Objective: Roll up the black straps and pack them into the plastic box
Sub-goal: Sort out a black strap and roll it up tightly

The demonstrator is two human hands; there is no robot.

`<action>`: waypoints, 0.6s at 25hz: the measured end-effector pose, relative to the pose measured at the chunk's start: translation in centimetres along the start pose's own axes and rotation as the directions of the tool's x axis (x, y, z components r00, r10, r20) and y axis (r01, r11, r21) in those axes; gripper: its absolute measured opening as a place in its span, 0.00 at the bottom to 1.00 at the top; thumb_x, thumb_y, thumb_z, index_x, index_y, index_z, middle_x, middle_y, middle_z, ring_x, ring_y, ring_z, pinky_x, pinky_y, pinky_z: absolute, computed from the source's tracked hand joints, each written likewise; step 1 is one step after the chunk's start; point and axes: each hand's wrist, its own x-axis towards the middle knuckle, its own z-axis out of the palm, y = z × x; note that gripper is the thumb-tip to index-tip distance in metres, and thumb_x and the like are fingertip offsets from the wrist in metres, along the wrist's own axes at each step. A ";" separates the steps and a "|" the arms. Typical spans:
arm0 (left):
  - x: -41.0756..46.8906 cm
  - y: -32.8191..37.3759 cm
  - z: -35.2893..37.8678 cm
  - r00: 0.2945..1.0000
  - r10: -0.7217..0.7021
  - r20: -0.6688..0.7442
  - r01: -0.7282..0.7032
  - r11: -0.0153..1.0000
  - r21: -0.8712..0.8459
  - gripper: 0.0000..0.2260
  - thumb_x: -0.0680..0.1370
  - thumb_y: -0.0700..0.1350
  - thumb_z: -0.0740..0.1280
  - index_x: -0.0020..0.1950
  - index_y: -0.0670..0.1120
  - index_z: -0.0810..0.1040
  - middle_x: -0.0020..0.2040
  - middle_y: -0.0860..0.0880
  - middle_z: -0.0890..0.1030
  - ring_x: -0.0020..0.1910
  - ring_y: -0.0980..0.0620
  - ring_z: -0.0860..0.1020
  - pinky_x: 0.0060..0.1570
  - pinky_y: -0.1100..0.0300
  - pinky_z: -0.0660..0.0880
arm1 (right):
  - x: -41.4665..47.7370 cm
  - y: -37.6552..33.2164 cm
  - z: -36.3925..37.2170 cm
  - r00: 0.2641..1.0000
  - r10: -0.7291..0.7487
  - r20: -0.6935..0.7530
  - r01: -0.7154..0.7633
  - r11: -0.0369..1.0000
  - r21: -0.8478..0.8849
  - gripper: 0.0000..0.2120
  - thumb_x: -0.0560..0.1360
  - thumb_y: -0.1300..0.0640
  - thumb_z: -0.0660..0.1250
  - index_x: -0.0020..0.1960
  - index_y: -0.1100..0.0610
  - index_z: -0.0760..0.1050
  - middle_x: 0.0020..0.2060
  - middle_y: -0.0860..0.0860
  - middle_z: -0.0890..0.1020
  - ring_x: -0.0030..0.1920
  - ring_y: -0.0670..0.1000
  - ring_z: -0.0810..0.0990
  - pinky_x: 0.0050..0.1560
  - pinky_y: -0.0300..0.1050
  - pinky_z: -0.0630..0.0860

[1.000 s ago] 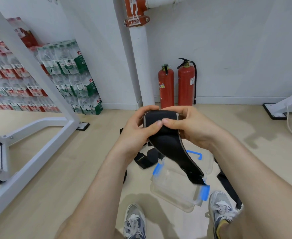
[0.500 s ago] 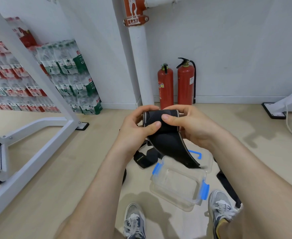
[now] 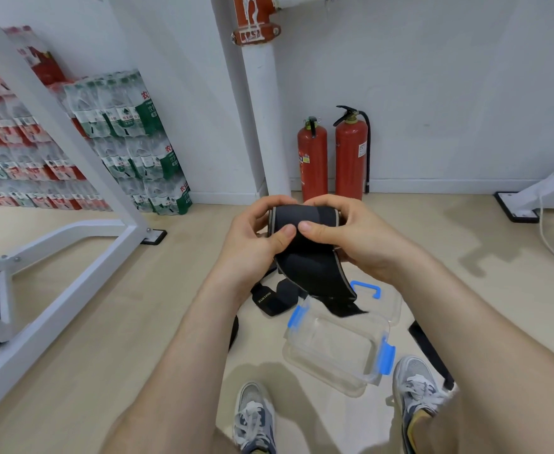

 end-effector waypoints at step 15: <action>-0.2 0.1 0.6 0.995 -0.057 -0.085 0.059 0.998 0.014 0.10 0.77 0.38 0.71 0.56 0.49 0.79 0.49 0.43 0.83 0.44 0.46 0.84 0.38 0.55 0.80 | -0.2 -0.3 0.5 0.991 0.128 0.043 -0.133 0.978 0.159 0.11 0.77 0.50 0.68 0.56 0.53 0.77 0.41 0.51 0.84 0.42 0.51 0.85 0.40 0.49 0.82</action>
